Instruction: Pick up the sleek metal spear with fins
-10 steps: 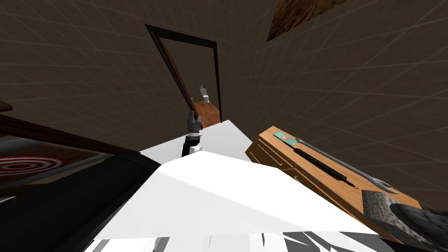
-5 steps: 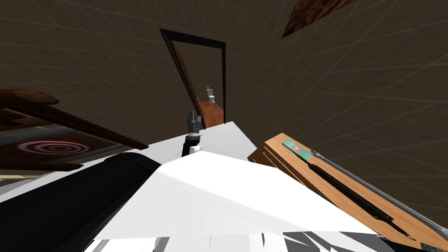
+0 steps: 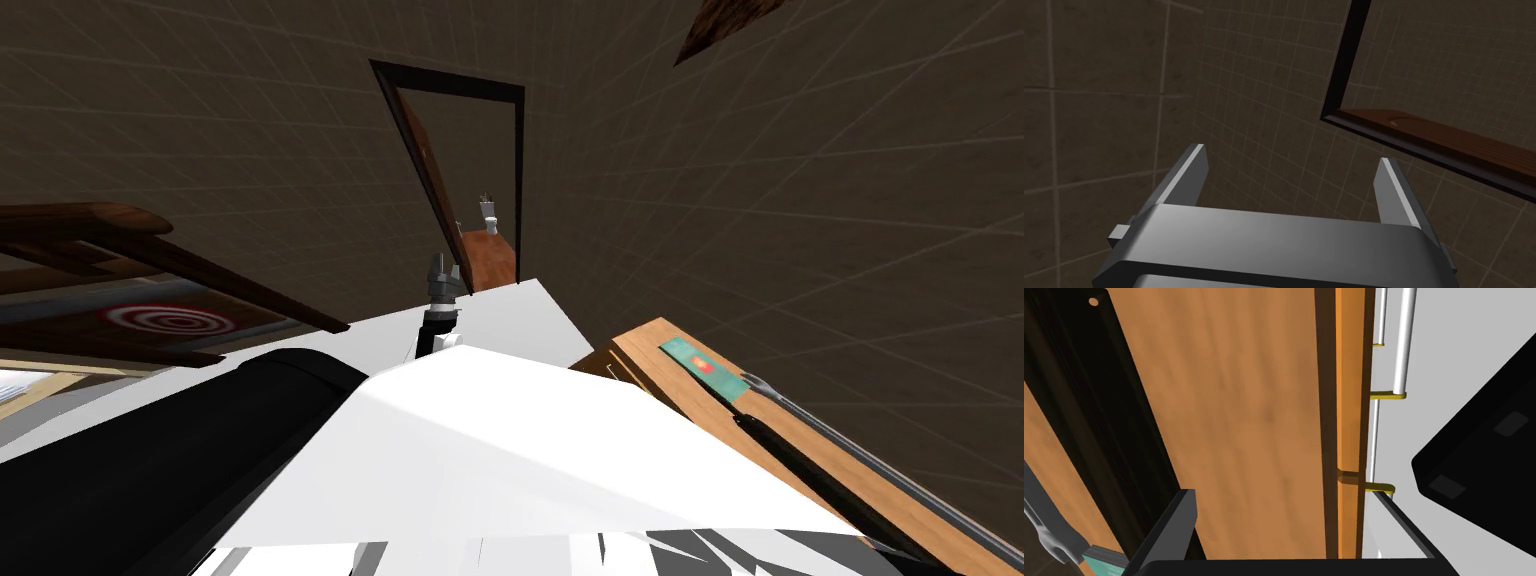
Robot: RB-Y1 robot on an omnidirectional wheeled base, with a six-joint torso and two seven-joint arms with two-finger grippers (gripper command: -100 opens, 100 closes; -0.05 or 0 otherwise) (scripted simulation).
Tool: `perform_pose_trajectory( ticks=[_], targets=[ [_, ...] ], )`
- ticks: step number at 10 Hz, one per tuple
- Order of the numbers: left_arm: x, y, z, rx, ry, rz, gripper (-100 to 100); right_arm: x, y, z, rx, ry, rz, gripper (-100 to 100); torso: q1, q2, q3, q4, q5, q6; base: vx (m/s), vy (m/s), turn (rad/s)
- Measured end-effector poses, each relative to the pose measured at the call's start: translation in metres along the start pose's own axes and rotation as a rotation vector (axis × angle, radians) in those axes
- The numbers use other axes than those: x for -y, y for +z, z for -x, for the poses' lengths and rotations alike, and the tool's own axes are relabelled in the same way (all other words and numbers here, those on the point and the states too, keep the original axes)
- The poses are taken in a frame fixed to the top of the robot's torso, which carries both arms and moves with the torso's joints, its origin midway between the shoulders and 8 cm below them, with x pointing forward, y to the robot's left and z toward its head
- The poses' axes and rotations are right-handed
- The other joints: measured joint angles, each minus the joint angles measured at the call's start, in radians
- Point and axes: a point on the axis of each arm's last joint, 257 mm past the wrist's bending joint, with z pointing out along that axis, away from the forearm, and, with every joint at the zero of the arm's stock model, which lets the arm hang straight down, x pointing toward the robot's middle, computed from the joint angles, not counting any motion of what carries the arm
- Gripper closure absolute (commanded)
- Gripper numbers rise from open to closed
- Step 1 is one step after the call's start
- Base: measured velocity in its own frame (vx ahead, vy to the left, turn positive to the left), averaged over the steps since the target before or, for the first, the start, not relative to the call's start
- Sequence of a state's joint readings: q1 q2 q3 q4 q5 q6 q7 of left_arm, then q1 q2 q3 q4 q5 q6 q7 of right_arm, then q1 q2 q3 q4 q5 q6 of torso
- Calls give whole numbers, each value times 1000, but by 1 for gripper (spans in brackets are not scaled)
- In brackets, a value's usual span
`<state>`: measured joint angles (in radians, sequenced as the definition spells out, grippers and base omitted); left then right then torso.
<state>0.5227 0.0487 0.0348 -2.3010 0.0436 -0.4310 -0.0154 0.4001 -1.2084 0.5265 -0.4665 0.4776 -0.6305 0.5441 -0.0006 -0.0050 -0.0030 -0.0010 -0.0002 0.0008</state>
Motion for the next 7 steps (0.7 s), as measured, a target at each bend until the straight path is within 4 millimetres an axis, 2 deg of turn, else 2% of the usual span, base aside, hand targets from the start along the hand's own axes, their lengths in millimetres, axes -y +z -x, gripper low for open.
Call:
perform_pose_trajectory(
  ticks=[2, 4, 5, 6, 7],
  targets=[
    [0, 0, 0, 0, 0, 0, 0, 16, -5, -14, -58, -43, -25, -100, -5, -7, -4, -1, -1, -2, 173, -125, 246],
    [0, 0, 0, 0, 0, 0, 0, 22, -10, -22, -82, -68, -33, -100, -4, -4, -2, -1, -1, 0, 70, -69, 8],
    [0, 0, 0, 0, 0, 0, 0, 23, -10, -22, -83, -68, -35, 0, 0, 0, 0, 0, 0, 0, 9, -9, 5],
    [0, 0, 0, 0, 0, 0, 0, 23, -10, -22, -83, -68, -35, -100, 2, 3, 2, 1, 0, 0, -81, -43, 289],
    [0, 0, 0, 0, 0, 0, 0, 25, -11, -25, -89, -57, -44, -100, 1, 8, 4, 2, 1, -1, -92, -55, 160]
  ],
)
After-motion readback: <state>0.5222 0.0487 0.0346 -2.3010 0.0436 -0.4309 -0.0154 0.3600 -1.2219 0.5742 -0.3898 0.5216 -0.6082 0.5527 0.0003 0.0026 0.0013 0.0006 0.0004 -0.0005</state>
